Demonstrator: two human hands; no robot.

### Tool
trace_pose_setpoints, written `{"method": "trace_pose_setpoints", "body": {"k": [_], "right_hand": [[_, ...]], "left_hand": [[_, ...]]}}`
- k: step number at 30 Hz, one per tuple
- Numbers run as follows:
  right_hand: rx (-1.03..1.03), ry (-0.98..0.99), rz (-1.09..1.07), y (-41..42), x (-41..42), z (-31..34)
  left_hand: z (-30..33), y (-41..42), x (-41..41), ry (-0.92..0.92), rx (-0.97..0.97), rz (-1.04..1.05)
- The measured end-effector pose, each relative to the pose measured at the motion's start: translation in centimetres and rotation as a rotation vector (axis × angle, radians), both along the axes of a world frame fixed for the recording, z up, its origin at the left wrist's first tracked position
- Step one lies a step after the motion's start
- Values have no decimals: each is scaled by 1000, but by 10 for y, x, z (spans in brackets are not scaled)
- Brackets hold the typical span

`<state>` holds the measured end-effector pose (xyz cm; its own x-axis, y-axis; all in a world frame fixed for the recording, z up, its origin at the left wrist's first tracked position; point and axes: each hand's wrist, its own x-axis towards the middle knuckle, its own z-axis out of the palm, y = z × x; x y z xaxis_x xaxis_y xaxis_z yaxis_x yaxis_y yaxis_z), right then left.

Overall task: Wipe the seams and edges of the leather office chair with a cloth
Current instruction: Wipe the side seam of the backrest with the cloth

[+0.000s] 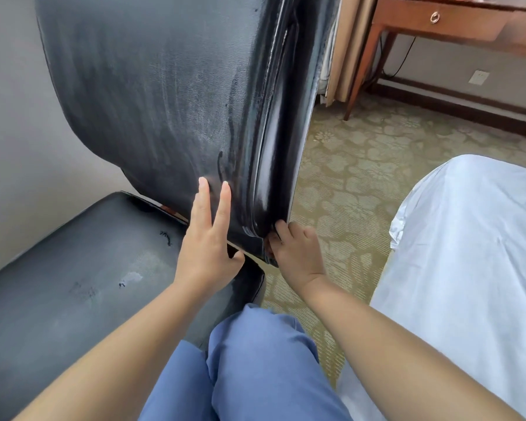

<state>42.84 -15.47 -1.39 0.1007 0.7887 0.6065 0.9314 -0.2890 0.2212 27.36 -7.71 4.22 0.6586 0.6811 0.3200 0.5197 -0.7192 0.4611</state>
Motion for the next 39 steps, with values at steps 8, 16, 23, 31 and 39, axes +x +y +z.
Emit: {"method": "trace_pose_setpoints", "body": {"k": [8,16,23,31,39], "right_hand": [[10,-21,-17,7,5,2],[218,86,45,-4,2,43],[147,212,209,-10,-17,60],[192,292,120,-1,-16,31],[197,254,78,11,-6,9]], "left_hand": [[-5,4,2,-11,31,3],[14,0,-13,133,-4,7],[21,-3,-21,168,-4,-23],[5,-2,-11,66,-19,-16],[-17,9,4,21,104,32]]}}
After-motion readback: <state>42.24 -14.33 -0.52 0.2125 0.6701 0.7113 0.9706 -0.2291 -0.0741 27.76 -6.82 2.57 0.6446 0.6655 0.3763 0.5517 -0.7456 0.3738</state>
